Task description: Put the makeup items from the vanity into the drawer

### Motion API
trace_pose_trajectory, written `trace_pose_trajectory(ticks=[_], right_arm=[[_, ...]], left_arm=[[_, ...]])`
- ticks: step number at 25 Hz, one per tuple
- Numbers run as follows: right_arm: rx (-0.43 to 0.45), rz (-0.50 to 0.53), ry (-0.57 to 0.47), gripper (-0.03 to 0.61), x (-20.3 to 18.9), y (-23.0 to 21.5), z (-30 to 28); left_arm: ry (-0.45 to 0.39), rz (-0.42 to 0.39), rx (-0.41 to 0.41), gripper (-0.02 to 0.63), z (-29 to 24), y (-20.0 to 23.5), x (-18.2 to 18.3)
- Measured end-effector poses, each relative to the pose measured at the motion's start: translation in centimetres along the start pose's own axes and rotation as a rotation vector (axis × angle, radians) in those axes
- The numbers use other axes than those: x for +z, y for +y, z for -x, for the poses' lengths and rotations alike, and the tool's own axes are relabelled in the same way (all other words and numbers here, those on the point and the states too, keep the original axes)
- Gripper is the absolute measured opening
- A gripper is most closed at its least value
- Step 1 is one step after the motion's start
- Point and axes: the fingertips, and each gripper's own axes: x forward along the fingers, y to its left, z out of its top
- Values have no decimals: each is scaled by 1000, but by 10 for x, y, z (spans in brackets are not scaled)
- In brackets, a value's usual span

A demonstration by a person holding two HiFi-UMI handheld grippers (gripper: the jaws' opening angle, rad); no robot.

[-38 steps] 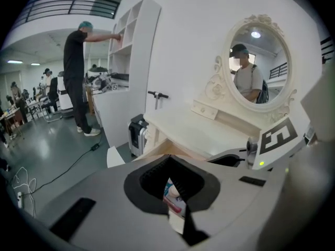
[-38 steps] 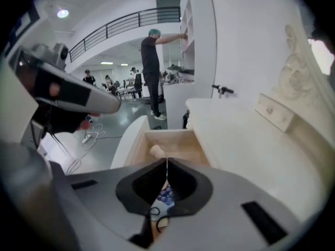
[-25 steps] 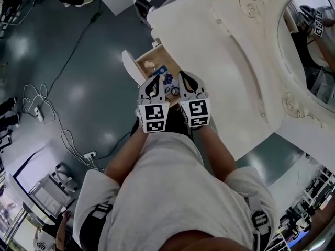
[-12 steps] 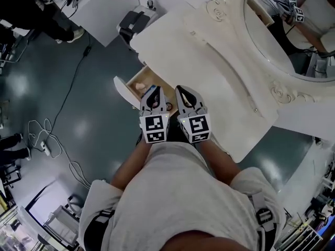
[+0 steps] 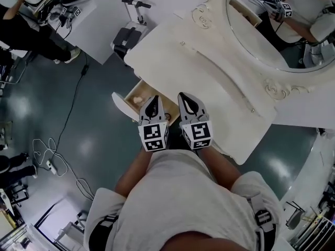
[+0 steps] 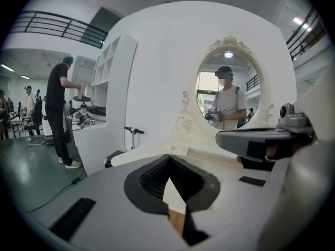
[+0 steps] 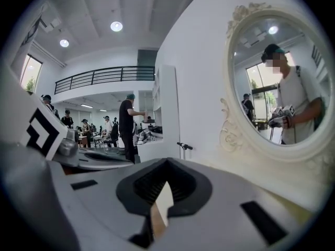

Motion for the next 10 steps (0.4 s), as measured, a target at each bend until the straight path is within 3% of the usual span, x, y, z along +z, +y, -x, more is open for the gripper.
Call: trace_pose_trajectory(ticks=[10], right_arm=[[-34,8,18,14,-1,-2,13]], left_arm=[[1,-11,-42,6,-2,-12,3]])
